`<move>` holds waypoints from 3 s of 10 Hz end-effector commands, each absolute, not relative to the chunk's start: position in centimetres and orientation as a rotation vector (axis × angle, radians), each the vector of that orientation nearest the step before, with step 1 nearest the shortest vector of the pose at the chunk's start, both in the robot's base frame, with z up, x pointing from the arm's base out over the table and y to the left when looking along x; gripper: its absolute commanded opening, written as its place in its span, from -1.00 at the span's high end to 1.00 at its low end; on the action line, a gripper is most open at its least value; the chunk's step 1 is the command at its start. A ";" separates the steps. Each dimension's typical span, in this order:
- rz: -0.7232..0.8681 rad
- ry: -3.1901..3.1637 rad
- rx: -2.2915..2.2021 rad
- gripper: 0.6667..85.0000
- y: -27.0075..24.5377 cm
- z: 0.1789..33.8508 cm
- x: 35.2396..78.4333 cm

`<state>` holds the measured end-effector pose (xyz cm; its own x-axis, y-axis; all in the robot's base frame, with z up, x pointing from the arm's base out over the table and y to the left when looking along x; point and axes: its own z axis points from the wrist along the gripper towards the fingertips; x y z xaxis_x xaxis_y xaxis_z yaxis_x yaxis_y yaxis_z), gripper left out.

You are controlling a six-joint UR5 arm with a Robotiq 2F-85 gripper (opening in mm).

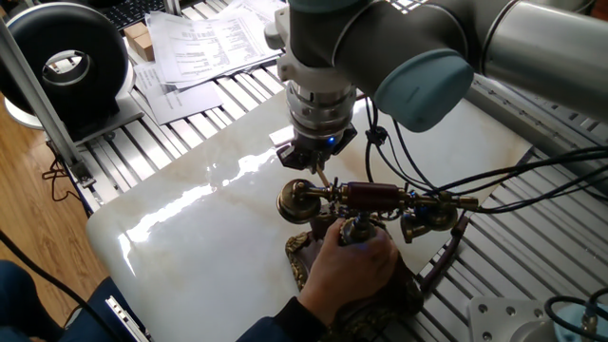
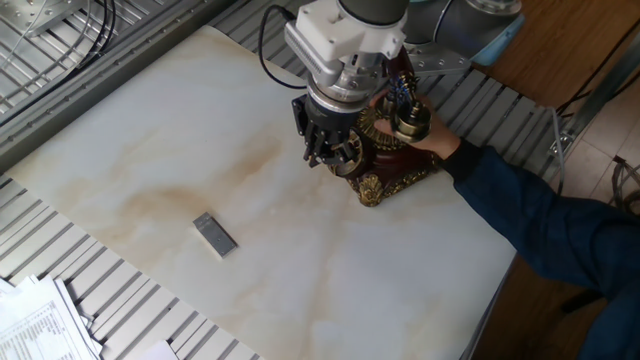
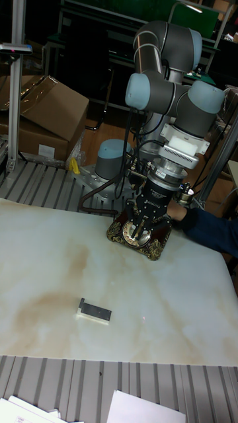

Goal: Dial a number on an old rotary phone

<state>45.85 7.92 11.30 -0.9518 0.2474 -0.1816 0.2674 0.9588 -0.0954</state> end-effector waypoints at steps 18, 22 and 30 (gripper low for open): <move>-0.064 2.954 0.598 0.98 11.5 11.7 43.5; -0.035 2.944 0.630 0.98 11.6 11.3 44.1; -0.065 2.922 0.648 0.98 11.3 10.6 45.3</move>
